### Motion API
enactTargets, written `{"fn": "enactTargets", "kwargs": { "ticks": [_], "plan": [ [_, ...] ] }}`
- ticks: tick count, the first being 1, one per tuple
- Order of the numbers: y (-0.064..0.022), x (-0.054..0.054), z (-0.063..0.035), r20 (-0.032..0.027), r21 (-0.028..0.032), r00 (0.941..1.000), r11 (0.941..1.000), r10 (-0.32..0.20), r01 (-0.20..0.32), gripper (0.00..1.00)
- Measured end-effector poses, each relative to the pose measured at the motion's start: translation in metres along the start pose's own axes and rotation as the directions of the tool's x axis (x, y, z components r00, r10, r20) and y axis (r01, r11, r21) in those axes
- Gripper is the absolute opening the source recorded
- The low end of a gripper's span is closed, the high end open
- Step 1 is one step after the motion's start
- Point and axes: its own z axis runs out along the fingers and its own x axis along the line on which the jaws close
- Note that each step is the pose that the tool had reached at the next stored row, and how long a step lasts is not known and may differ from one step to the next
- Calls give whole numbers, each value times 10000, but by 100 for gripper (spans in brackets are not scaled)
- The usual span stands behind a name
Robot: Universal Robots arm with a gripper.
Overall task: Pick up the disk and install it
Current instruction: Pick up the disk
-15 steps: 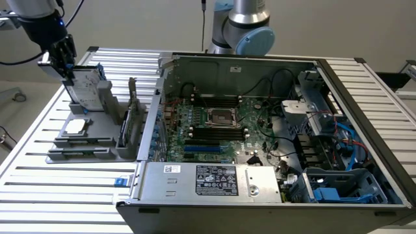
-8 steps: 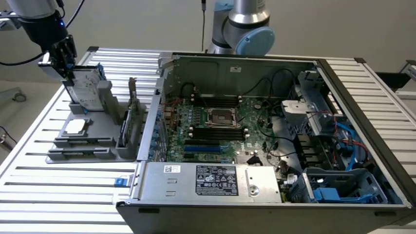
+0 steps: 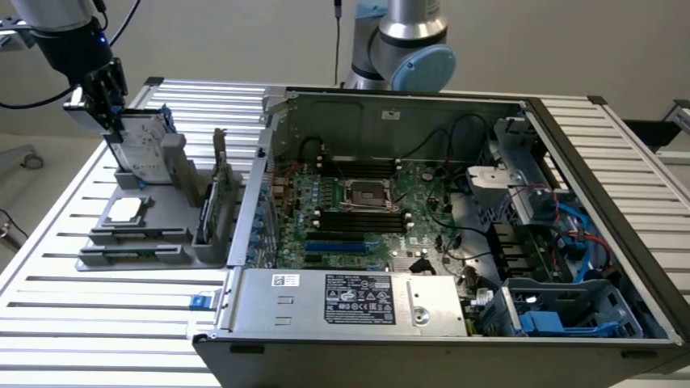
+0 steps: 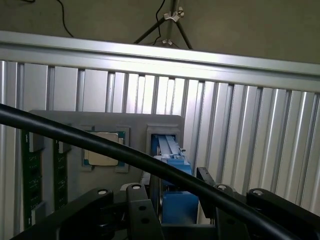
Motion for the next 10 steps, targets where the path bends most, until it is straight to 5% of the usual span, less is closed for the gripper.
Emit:
{"fn": "enactTargets", "kwargs": {
  "ticks": [5,10],
  "plan": [
    [-3,0,2,2,-16,10000,10000,0,0,39],
    [-9,5,1,9,-100,10000,10000,0,0,36]
  ]
}}
